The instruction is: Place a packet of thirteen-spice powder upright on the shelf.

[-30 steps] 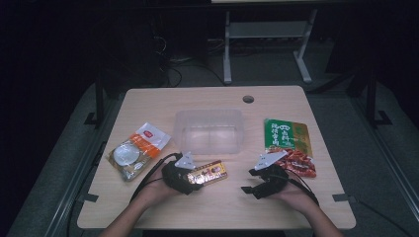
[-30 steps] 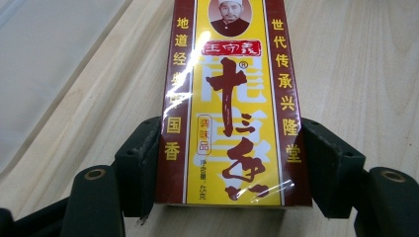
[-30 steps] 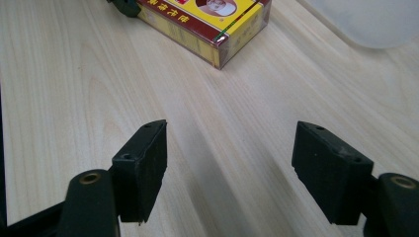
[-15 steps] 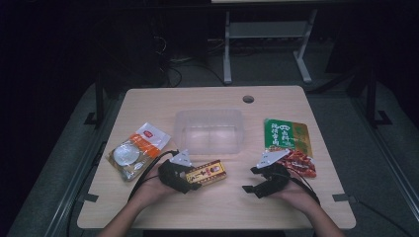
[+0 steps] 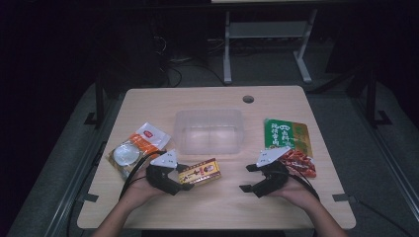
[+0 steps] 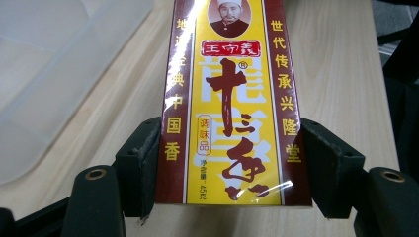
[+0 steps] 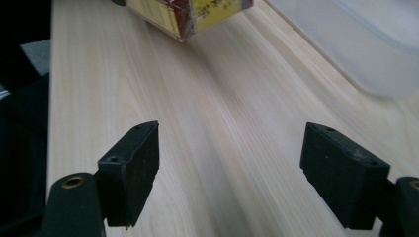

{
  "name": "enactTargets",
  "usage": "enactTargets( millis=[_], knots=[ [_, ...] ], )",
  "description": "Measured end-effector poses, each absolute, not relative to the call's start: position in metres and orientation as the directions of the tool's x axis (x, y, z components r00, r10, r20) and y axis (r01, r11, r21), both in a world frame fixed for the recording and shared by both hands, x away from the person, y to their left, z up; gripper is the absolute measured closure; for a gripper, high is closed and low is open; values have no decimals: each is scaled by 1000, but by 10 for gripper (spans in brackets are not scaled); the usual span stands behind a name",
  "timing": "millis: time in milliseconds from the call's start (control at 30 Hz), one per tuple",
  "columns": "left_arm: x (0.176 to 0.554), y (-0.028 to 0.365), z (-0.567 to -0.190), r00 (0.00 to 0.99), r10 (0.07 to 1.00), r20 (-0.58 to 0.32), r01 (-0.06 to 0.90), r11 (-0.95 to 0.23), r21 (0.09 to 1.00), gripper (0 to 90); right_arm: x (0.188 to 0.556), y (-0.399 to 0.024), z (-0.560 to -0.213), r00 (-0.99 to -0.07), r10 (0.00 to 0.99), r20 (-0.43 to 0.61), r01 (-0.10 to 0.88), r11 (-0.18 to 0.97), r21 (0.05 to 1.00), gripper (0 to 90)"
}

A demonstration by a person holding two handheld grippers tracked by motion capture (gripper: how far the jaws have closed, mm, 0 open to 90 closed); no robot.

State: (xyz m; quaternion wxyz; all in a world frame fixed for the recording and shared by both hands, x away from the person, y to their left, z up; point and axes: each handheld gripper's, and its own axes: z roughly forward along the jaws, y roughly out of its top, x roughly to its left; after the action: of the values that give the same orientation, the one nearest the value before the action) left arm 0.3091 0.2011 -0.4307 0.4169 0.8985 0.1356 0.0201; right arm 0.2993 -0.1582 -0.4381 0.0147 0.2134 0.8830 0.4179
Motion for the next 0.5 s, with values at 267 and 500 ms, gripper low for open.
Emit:
enactTargets(
  millis=[267,500],
  knots=[
    [303,210,-422,973,210,-95,205,-598,775,319,306,-138,-419,-963,226,146,246,523,816,215],
    [300,214,-418,979,178,-100,187,-592,784,318,315,-121,-411,-984,128,127,175,512,841,201]
  ],
)
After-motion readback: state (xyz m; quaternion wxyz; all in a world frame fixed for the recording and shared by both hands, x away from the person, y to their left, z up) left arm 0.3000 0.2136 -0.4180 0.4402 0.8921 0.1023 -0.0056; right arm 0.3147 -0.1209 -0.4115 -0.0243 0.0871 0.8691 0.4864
